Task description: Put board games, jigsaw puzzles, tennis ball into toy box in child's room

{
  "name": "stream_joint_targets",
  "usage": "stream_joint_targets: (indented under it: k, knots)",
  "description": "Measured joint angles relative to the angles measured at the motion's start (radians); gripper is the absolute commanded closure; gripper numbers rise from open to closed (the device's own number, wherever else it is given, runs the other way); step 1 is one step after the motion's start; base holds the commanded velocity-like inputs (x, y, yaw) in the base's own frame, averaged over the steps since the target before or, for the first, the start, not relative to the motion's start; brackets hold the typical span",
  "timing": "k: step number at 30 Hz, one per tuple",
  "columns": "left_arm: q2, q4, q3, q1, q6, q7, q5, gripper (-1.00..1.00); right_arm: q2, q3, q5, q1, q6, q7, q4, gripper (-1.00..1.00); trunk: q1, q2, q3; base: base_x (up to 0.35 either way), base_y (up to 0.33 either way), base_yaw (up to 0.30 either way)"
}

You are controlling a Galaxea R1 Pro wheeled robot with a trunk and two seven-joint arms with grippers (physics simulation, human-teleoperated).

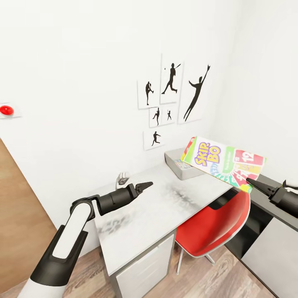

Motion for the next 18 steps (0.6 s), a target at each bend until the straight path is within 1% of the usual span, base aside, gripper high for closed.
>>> stream_joint_targets:
  k: [5, 8, 18]
  knots:
    - [-0.001, 0.0, -0.002, 0.0, -0.003, 0.0, 0.0, -1.0, 0.0, 0.0, 0.0, 0.0, 0.0, 0.0, 0.0, 1.0, 0.0, 0.0, 0.0, 0.0, -0.002, 0.0]
    - [-0.001, 0.0, -0.003, 0.0, -0.005, 0.0, 0.0, -1.0, 0.0, 0.001, 0.0, 0.0, 0.0, 0.0, 0.0, 1.0, 0.0, 0.0, 0.0, 0.0, -0.088, 0.0]
    - [-0.002, 0.001, -0.007, 0.0, -0.006, 0.004, -0.002, -1.0, 0.0, 0.002, 0.003, 0.0, -0.001, 0.0, 0.0, 1.0, 0.0, 0.0, 0.0, 0.0, -0.212, 0.0]
